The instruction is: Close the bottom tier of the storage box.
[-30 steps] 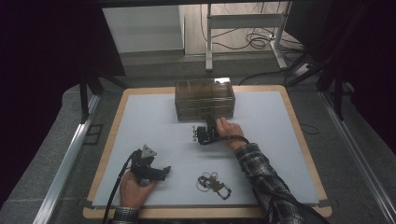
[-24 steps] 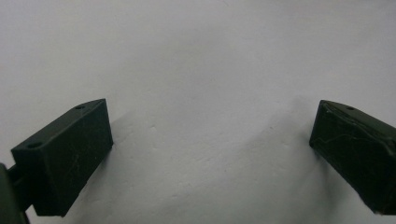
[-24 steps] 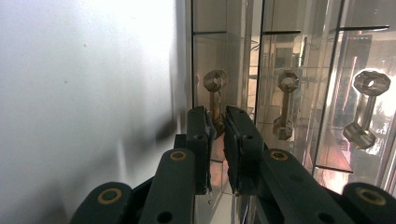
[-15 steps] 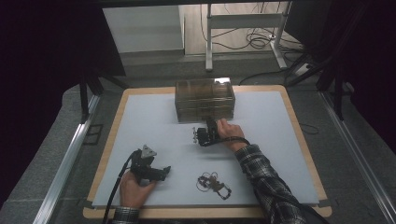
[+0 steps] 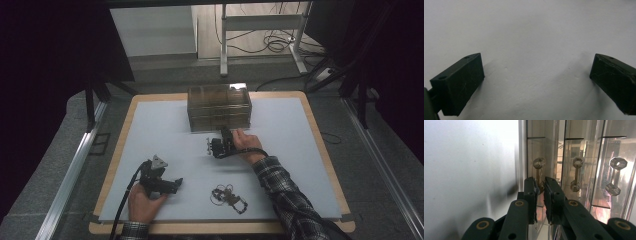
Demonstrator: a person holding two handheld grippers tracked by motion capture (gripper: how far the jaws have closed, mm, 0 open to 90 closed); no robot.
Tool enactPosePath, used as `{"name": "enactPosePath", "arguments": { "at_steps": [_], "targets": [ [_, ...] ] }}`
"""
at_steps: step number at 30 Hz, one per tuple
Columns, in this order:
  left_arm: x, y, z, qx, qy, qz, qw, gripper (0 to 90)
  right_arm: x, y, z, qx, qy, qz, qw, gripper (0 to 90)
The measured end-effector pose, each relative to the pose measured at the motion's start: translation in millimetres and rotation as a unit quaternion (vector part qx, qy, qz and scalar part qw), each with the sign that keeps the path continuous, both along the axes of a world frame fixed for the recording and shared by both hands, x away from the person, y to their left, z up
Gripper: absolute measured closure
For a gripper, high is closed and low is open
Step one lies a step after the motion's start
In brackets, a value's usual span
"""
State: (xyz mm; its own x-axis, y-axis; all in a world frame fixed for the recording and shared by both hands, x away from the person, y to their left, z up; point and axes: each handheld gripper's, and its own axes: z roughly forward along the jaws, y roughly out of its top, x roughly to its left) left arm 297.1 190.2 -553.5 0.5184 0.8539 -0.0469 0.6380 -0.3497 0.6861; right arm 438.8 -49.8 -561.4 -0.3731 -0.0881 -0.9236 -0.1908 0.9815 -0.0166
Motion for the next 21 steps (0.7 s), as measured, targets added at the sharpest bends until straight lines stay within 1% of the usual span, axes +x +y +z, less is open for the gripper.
{"name": "enactPosePath", "arguments": {
  "at_steps": [3,4,6,8,10,12,15,21],
  "targets": [
    [0.0,0.0,0.0,0.000,0.000,0.000,1.0000,0.0,-1.5,-0.2,0.4,0.001,0.003,0.000,1.0000,79.8],
    [0.0,0.0,0.0,0.000,0.000,0.000,1.0000,0.0,-2.0,-0.3,0.0,0.002,-0.002,0.003,1.0000,79.8],
    [0.0,0.0,0.0,0.000,0.000,0.000,1.0000,0.0,-3.2,-0.4,0.4,0.000,0.003,0.001,1.0000,79.8],
    [0.0,0.0,0.0,0.000,0.000,0.000,1.0000,0.0,-4.4,-0.8,0.4,0.001,0.000,0.002,1.0000,79.8],
    [0.0,0.0,0.0,0.000,0.000,0.000,1.0000,0.0,-5.2,-0.9,0.3,-0.001,0.003,0.003,1.0000,79.8],
    [0.0,0.0,0.0,0.000,0.000,0.000,1.0000,0.0,-6.2,-1.5,-0.5,0.001,-0.001,0.005,1.0000,79.7],
    [0.0,0.0,0.0,0.000,0.000,0.000,1.0000,0.0,-7.2,-2.2,-0.7,0.002,0.006,0.003,1.0000,79.6],
    [0.0,0.0,0.0,0.000,0.000,0.000,1.0000,0.0,-6.7,-2.2,-1.1,0.002,0.002,0.005,1.0000,78.0]
  ]
}}
